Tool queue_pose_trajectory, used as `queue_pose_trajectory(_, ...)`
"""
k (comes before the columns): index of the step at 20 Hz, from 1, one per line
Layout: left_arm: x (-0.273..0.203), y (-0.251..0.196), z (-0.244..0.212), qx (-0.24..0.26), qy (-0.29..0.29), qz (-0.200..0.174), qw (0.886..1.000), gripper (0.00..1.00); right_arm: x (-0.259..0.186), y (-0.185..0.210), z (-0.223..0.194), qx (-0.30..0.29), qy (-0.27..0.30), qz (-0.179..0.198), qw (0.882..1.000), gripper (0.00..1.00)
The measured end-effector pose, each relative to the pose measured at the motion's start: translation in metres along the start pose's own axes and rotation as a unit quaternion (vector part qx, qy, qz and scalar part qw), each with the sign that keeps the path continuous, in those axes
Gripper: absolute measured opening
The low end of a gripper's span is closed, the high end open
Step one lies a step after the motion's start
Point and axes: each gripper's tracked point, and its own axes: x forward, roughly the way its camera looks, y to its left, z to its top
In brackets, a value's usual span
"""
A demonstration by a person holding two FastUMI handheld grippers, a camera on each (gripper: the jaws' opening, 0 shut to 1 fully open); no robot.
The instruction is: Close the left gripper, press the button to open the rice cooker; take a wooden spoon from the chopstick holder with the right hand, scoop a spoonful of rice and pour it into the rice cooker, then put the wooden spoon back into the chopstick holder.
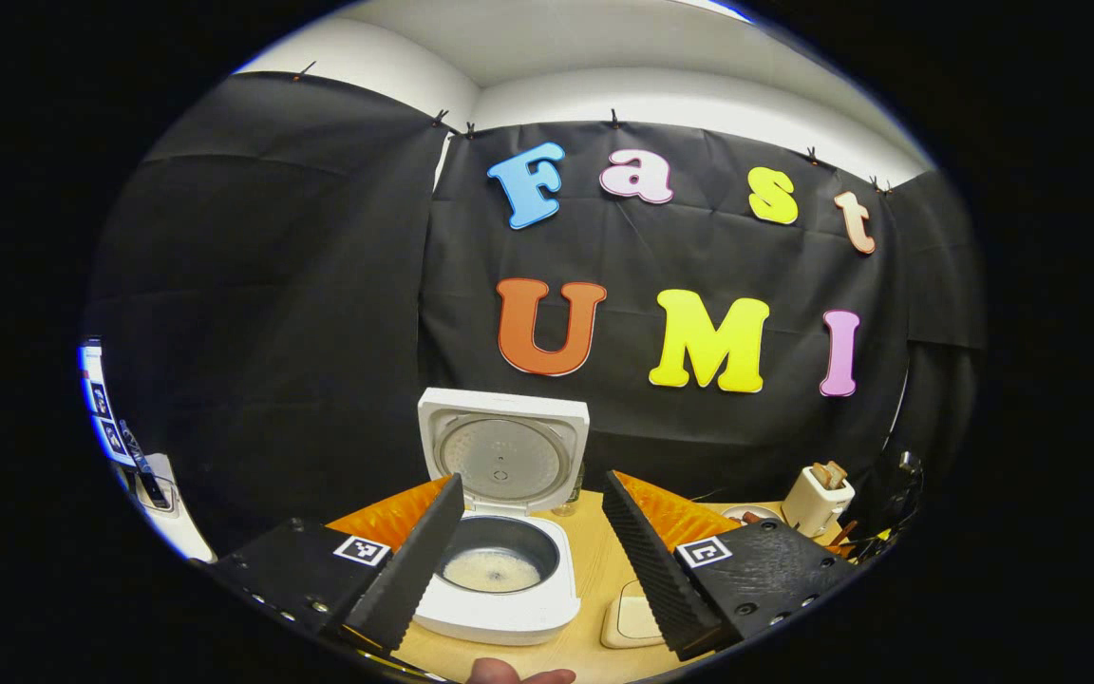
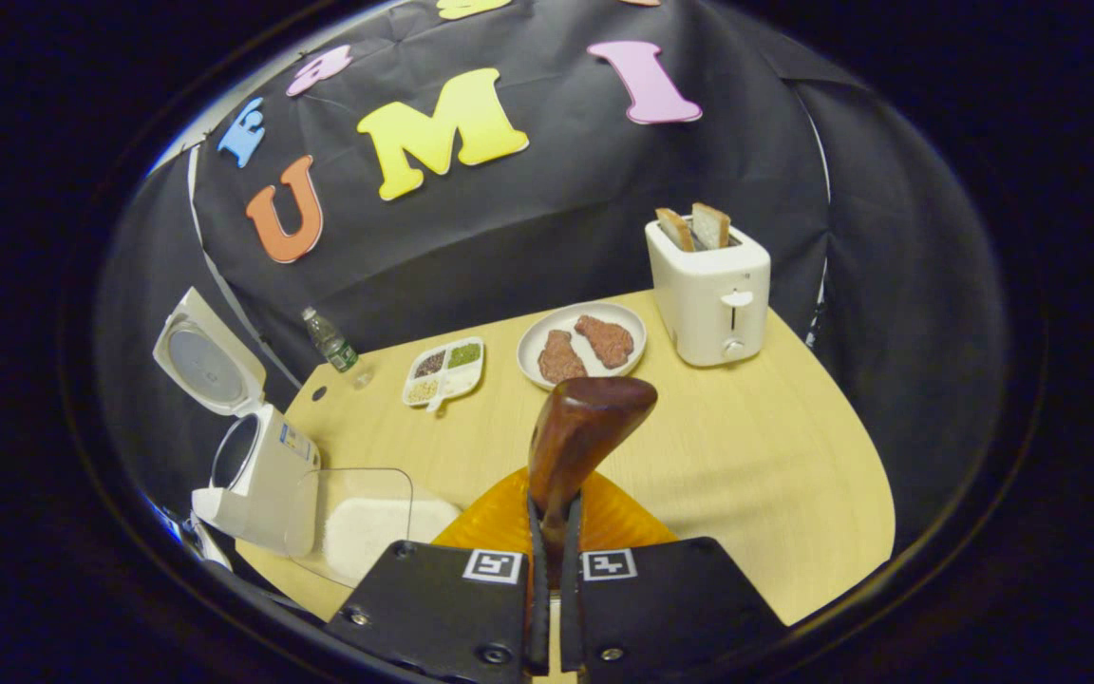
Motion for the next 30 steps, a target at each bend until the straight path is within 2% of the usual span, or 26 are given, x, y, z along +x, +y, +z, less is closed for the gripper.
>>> queue_pose_trajectory(4, -0.003, 0.031, 0.006, -0.013, 0.003, -0.017, 1.0, 0.94, -0.044, 0.035, 0.043, -0.029, -0.08, -0.038, 0.996, 0.1)
queue_pose_trajectory(8, -0.003, 0.065, 0.008, -0.019, 0.002, -0.02, 1.0, 0.94, -0.063, 0.107, 0.06, -0.062, -0.116, -0.016, 0.991, 0.1)
queue_pose_trajectory(13, -0.008, 0.095, 0.003, -0.01, 0.011, -0.018, 1.0, 0.94, -0.044, 0.173, 0.031, -0.12, -0.109, 0.006, 0.987, 0.1)
queue_pose_trajectory(19, -0.022, 0.119, -0.002, -0.009, 0.031, -0.009, 0.999, 0.94, 0.003, 0.196, -0.031, -0.179, -0.083, -0.021, 0.98, 0.1)
queue_pose_trajectory(22, -0.025, 0.127, -0.008, -0.002, 0.045, -0.007, 0.999, 0.94, 0.022, 0.192, -0.046, -0.228, -0.089, -0.066, 0.967, 0.09)
queue_pose_trajectory(25, -0.026, 0.131, -0.014, 0.001, 0.056, -0.007, 0.998, 0.94, 0.041, 0.197, -0.064, -0.269, -0.093, -0.081, 0.955, 0.09)
queue_pose_trajectory(27, -0.025, 0.133, -0.016, 0.001, 0.061, -0.008, 0.998, 0.94, 0.05, 0.203, -0.079, -0.275, -0.082, -0.075, 0.955, 0.1)
queue_pose_trajectory(30, -0.023, 0.138, -0.017, 0.004, 0.062, -0.002, 0.998, 0.94, 0.056, 0.211, -0.089, -0.255, -0.075, -0.062, 0.962, 0.1)
